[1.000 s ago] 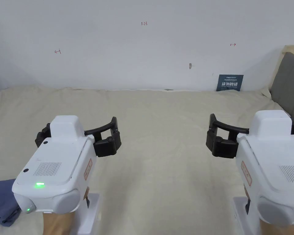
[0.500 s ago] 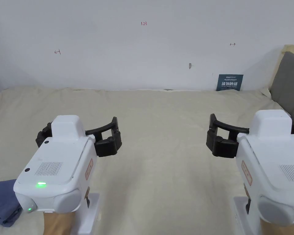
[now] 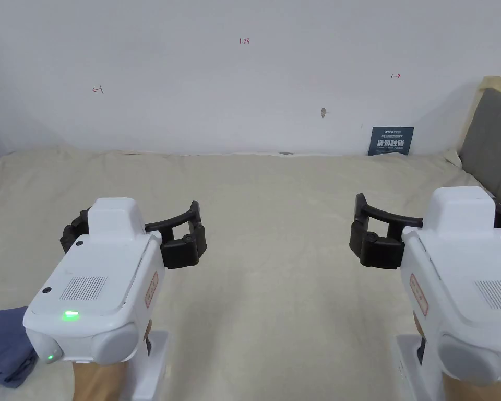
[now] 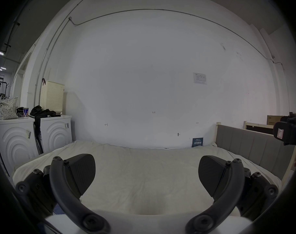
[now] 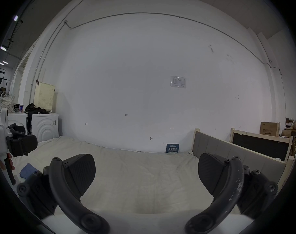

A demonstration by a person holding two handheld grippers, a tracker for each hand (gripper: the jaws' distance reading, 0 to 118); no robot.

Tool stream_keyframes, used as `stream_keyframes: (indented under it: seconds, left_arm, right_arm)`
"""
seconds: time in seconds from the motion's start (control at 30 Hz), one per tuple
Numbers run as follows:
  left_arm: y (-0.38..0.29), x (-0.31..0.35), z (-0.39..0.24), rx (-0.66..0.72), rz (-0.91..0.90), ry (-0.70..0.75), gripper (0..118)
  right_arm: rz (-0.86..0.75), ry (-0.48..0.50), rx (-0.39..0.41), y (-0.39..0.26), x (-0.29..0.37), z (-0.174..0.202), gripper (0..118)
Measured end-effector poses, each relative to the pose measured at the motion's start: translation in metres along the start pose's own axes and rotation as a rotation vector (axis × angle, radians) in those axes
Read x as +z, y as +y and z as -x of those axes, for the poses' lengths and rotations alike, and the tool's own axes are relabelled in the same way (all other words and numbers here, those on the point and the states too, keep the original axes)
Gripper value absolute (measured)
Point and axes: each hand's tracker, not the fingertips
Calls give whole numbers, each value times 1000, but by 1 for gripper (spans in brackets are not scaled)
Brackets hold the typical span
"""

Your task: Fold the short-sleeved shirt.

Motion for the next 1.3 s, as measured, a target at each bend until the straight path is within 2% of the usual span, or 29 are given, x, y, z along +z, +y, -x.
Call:
stream_keyframes:
  seconds: [1.13,1.23,1.3]
  left_arm:
    - [1,0,2,12,-4,2,118]
    - [1,0,3,15,0,1,118]
    - [0,0,4,21,3,0,118]
  right_arm:
    - [-14,2,1,4,3,-1,118]
    - [-1,3,-15,5,2,0,118]
    - [39,-42,-53,7,1,3,118]
